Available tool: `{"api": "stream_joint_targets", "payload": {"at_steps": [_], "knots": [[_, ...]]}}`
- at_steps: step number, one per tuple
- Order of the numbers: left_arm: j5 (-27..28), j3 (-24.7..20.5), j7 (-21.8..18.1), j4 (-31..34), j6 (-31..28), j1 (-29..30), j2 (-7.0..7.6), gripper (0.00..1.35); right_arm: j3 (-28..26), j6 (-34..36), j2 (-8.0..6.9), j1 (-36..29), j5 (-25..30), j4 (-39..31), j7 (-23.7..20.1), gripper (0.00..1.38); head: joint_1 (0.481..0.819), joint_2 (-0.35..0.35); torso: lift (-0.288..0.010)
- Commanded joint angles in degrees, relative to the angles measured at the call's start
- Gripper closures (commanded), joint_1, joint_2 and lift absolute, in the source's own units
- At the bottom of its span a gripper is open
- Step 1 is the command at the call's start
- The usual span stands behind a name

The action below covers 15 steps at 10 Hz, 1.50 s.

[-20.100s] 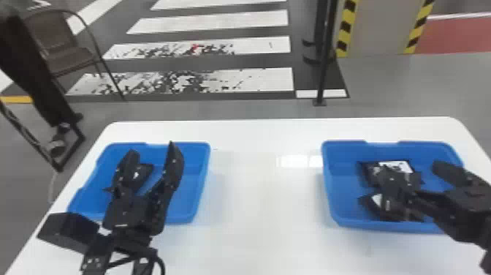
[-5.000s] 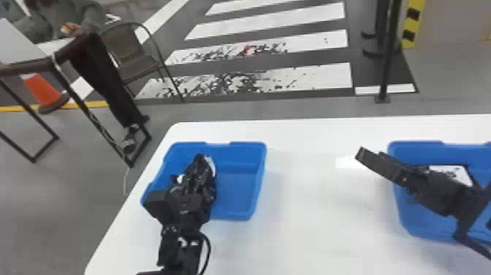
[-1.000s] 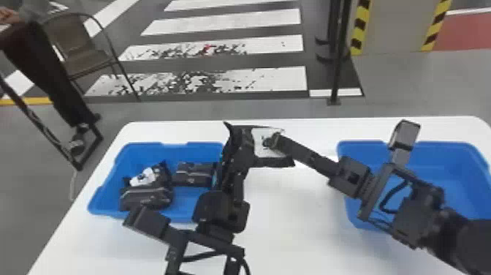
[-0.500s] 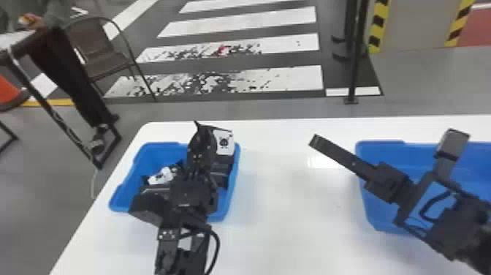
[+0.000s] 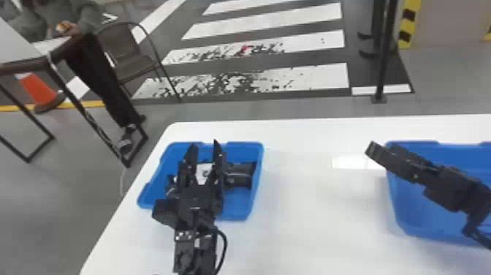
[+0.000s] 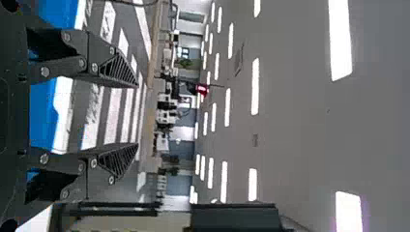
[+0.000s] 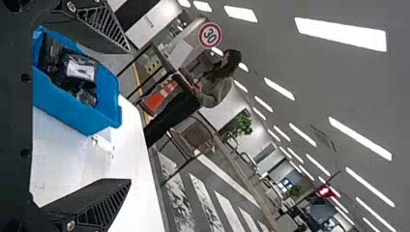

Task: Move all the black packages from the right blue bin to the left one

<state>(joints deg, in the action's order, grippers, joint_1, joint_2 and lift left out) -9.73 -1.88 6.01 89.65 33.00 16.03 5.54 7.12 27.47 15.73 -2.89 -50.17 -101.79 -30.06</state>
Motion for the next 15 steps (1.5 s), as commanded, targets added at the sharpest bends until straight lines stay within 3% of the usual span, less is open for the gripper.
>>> {"api": "stream_joint_targets", "payload": {"at_steps": [1, 3, 5, 7, 9, 13, 15], "knots": [[-3.18, 3.26, -1.53, 5.06, 1.88, 2.67, 0.00, 0.04, -4.49, -2.73, -0.87, -4.28, 7.20, -3.33, 0.09, 0.07, 0.695, 0.285, -0.154], [-2.50, 4.97, -3.02, 13.21, 0.05, 9.00, -0.35, 0.04, -9.40, -8.35, -2.45, -12.01, 20.80, -11.49, 2.73, 0.07, 0.695, 0.203, -0.154], [-2.04, 7.14, -3.02, 15.18, -2.20, 11.53, -0.88, 0.04, -13.63, -14.96, -5.62, -18.76, 29.48, -15.99, 5.80, 0.07, 0.695, 0.113, -0.154], [-0.33, 8.40, -3.02, 15.46, -7.55, 11.95, -0.53, 0.04, -13.86, -16.65, -6.15, -21.85, 33.03, -18.10, 9.14, 0.07, 0.695, 0.037, -0.154], [0.47, 8.40, -3.02, 20.39, -17.67, 13.36, -0.26, 0.04, -13.75, -17.35, -6.76, -24.53, 36.00, -20.49, 12.57, 0.08, 0.695, -0.015, -0.154], [7.67, 8.51, 0.05, 21.37, -15.42, 13.64, -0.35, 0.04, -13.63, -17.35, -7.90, -28.32, 37.48, -23.02, 16.00, 0.08, 0.695, -0.048, -0.154], [8.47, 8.40, 0.41, 21.51, -15.42, 13.78, -0.44, 0.04, -13.63, -17.21, -7.90, -28.60, 37.03, -23.02, 16.44, 0.08, 0.695, -0.046, -0.154]]}}
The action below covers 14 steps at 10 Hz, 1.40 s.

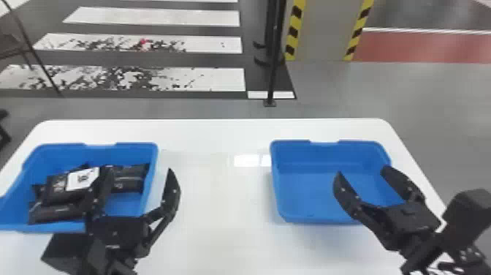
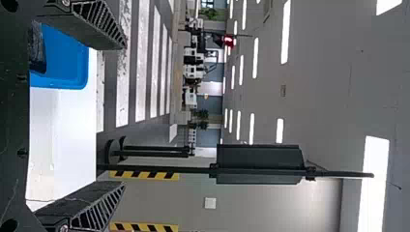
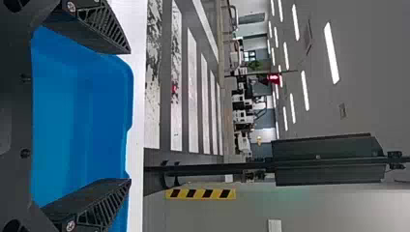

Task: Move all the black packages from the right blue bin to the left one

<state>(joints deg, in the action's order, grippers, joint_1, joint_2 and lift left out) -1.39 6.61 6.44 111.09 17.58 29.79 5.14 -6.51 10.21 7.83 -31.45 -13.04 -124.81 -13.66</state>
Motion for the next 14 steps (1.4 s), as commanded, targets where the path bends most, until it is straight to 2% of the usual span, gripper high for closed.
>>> {"api": "stream_joint_targets", "payload": {"at_steps": [1, 14], "knots": [[-0.21, -0.10, -0.03, 0.07, 0.14, 0.02, -0.04, 0.04, 0.00, 2.03, 0.00, -0.05, -0.10, -0.56, 0.30, 0.08, 0.695, -0.048, -0.154], [-1.12, -1.13, -0.11, 0.92, 1.13, 1.15, -0.39, 0.04, -0.34, 2.45, 0.00, -1.04, -0.67, -2.39, 0.82, 0.09, 0.695, -0.035, -0.154]]}}
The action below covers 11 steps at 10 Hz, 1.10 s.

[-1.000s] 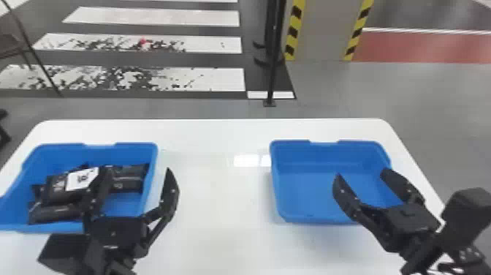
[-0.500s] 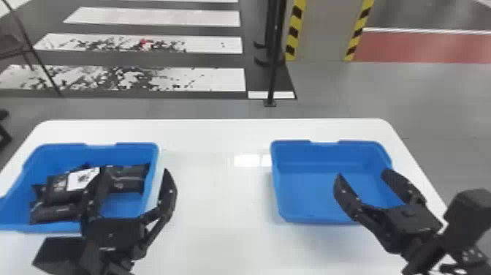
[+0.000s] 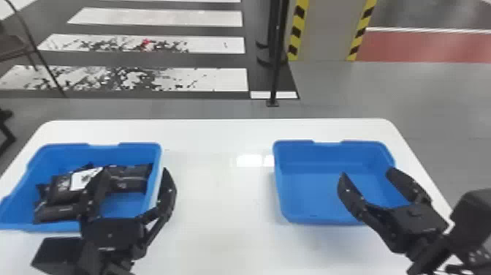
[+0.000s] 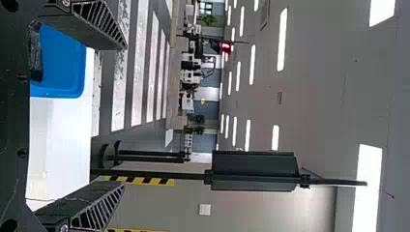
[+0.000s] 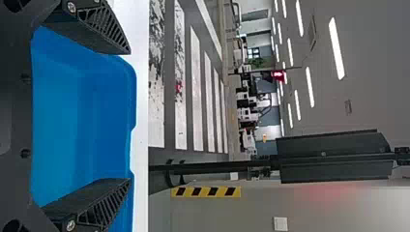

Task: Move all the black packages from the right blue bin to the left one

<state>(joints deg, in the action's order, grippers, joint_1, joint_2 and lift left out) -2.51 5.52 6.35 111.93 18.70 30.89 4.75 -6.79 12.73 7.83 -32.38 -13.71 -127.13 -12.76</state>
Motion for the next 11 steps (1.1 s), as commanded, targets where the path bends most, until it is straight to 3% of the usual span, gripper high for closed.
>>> {"api": "stream_joint_targets", "payload": {"at_steps": [1, 11], "knots": [[0.00, -0.04, -0.02, 0.08, 0.01, 0.05, 0.00, 0.04, -0.18, -0.22, 0.00, -0.11, 0.00, -0.21, -0.07, 0.09, 0.695, -0.035, -0.154], [0.00, 0.30, -0.02, 0.08, 0.57, -0.24, 0.09, 0.07, 0.16, -0.36, 0.00, 0.18, 0.12, 0.36, -0.07, 0.09, 0.695, -0.035, -0.154]]}}
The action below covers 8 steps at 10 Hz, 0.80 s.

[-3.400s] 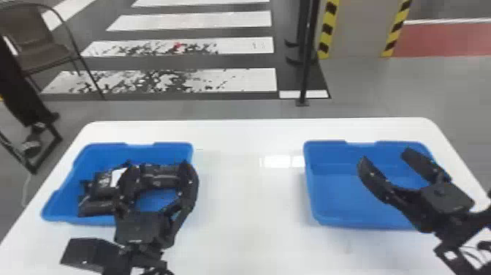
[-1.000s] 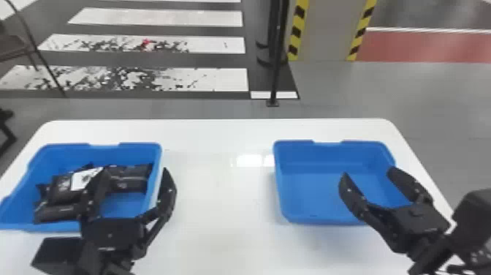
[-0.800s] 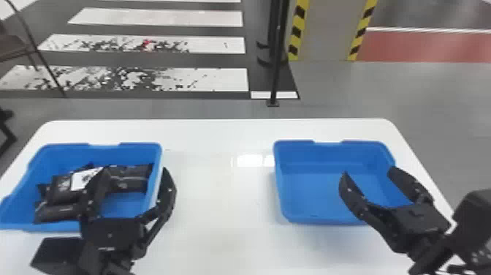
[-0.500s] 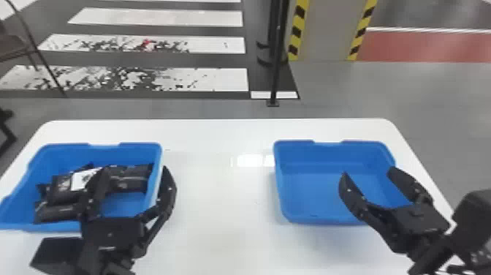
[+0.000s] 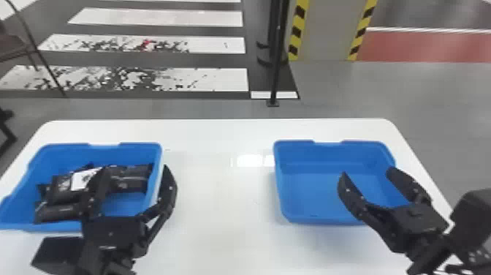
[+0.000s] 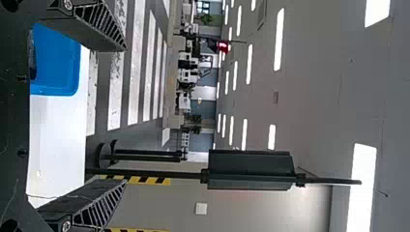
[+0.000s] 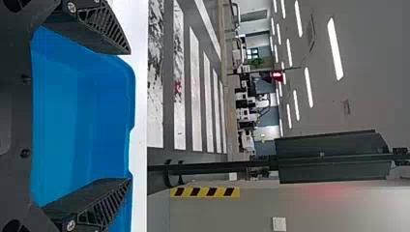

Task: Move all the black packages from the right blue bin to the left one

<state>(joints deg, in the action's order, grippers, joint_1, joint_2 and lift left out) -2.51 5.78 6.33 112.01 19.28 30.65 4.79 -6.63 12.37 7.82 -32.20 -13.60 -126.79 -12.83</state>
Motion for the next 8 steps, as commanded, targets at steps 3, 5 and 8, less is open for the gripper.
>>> {"api": "stream_joint_targets", "payload": {"at_steps": [3, 5, 8], "knots": [[-0.11, -0.06, 0.00, 0.00, 0.13, 0.00, 0.04, 0.07, 0.11, -0.42, 0.09, -0.14, 0.00, 0.01, 0.00, 0.09, 0.695, -0.035, -0.154], [-0.11, 0.05, 0.00, 0.00, 0.13, 0.00, 0.04, 0.08, 0.11, -0.84, 0.09, -0.14, 0.23, 0.01, 0.00, 0.09, 0.695, -0.034, -0.154], [-0.34, -0.06, 0.00, 0.00, -0.01, 0.14, 0.04, 0.09, 0.11, -1.55, 0.09, -0.28, 0.46, 0.01, 0.00, 0.09, 0.695, -0.035, -0.154]]}}
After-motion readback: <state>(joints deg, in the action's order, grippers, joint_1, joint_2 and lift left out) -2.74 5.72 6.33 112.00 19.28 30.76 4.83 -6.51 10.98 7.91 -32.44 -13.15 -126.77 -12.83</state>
